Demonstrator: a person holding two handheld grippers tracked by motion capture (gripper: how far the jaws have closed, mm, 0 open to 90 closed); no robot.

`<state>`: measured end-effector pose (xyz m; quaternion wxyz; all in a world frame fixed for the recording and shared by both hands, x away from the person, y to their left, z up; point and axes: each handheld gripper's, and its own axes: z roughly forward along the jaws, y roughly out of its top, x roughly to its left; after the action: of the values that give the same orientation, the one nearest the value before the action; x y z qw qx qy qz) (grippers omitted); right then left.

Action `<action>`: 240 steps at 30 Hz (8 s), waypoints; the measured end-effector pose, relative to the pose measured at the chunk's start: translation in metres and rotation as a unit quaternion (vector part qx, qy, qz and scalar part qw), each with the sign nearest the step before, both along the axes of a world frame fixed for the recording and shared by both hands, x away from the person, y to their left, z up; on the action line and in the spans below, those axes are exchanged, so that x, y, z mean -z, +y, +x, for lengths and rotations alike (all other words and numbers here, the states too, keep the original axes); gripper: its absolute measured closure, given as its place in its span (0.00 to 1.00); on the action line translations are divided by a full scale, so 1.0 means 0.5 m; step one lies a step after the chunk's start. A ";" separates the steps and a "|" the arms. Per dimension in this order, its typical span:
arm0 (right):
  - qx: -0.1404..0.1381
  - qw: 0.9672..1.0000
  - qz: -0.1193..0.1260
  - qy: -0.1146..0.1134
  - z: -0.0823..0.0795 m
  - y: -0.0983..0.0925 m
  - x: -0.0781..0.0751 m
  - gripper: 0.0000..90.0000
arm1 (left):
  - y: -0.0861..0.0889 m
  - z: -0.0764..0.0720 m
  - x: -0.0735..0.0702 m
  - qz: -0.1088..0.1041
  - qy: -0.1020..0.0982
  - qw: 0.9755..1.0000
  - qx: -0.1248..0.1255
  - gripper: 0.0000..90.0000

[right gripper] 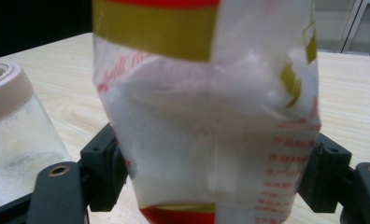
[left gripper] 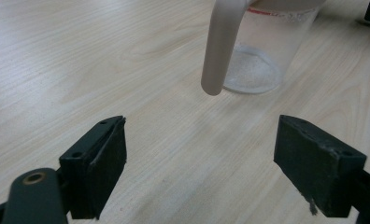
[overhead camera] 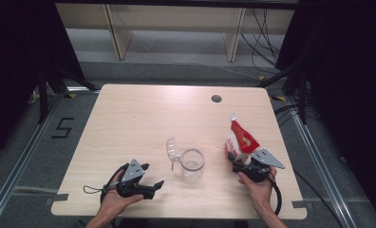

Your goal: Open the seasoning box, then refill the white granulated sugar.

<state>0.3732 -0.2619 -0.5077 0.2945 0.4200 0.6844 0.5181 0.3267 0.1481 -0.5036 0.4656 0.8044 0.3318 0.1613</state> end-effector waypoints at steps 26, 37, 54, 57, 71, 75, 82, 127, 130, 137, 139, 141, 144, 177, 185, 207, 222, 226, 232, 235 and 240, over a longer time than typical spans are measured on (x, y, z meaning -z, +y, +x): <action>0.006 1.000 0.011 -0.020 0.008 -0.002 0.002 0.33 | -0.003 0.000 0.000 -0.005 0.006 1.000 -0.002 0.19; -0.005 1.000 0.007 -0.019 0.010 -0.010 -0.001 0.39 | 0.002 0.002 -0.005 0.006 -0.004 1.000 0.002 0.19; -0.046 0.999 -0.002 -0.014 0.019 -0.043 -0.005 0.41 | 0.001 0.000 -0.004 0.002 -0.003 1.000 0.002 0.19; -0.044 0.999 0.008 -0.021 0.018 -0.042 -0.001 0.40 | 0.000 0.000 -0.004 0.002 -0.004 1.000 0.000 0.19; -0.029 0.999 0.002 -0.013 0.020 -0.031 0.016 0.33 | -0.001 -0.001 -0.004 0.001 -0.003 1.000 0.000 0.19; -0.031 1.000 -0.004 0.001 0.018 -0.032 0.014 0.30 | -0.001 0.000 -0.003 0.000 -0.007 1.000 0.004 0.19; -0.032 0.999 -0.009 -0.001 0.017 -0.032 0.013 0.35 | -0.002 -0.001 -0.002 -0.003 -0.007 1.000 0.003 0.19; -0.052 0.998 -0.019 -0.020 -0.004 -0.020 -0.005 0.44 | 0.001 -0.003 -0.005 0.002 -0.007 1.000 0.002 0.20; -0.055 0.998 -0.018 -0.017 -0.009 -0.020 -0.008 0.44 | 0.000 -0.003 -0.004 -0.004 -0.001 1.000 -0.002 0.20; -0.062 0.997 -0.025 -0.029 -0.020 -0.026 -0.028 0.45 | 0.001 -0.003 -0.005 0.002 -0.006 1.000 0.000 0.20; -0.061 0.997 -0.033 -0.042 -0.026 -0.026 -0.036 0.45 | 0.001 -0.004 -0.006 0.000 -0.005 1.000 -0.002 0.20; -0.063 0.996 -0.029 -0.046 -0.033 -0.021 -0.044 0.45 | 0.000 -0.005 -0.004 -0.007 -0.002 1.000 -0.005 0.20; -0.074 0.994 -0.046 -0.064 -0.037 -0.019 -0.053 0.45 | 0.001 -0.004 -0.005 -0.002 -0.008 1.000 -0.001 0.20; -0.104 0.933 -0.308 -0.153 -0.115 0.044 -0.082 0.46 | 0.004 -0.004 -0.004 0.000 -0.009 1.000 -0.001 0.20; -0.109 0.919 -0.345 -0.159 -0.117 0.051 -0.081 0.46 | 0.004 -0.004 -0.004 0.001 -0.010 1.000 -0.002 0.20; -0.099 0.872 -0.442 -0.186 -0.128 0.069 -0.074 0.47 | 0.003 -0.003 -0.004 0.003 -0.011 1.000 0.000 0.20; -0.097 0.844 -0.483 -0.211 -0.128 0.075 -0.071 0.47 | 0.002 -0.004 -0.002 -0.002 -0.005 1.000 -0.002 0.20; -0.102 0.822 -0.510 -0.231 -0.127 0.077 -0.079 0.47 | 0.001 -0.004 -0.002 -0.002 -0.005 1.000 -0.003 0.20; -0.096 0.828 -0.507 -0.220 -0.131 0.079 -0.075 0.47 | 0.000 -0.004 -0.001 -0.006 -0.002 1.000 -0.004 0.20; -0.098 0.812 -0.527 -0.229 -0.128 0.078 -0.078 0.48 | 0.002 -0.003 -0.002 -0.001 -0.008 1.000 0.000 0.20; -0.094 0.812 -0.529 -0.226 -0.130 0.077 -0.082 0.48 | 0.001 -0.004 -0.002 -0.003 -0.004 1.000 -0.005 0.20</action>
<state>0.3082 -0.2233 -0.4666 0.5677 0.0039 0.8031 0.1810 0.3247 0.1489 -0.5027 0.4686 0.8008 0.3343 0.1653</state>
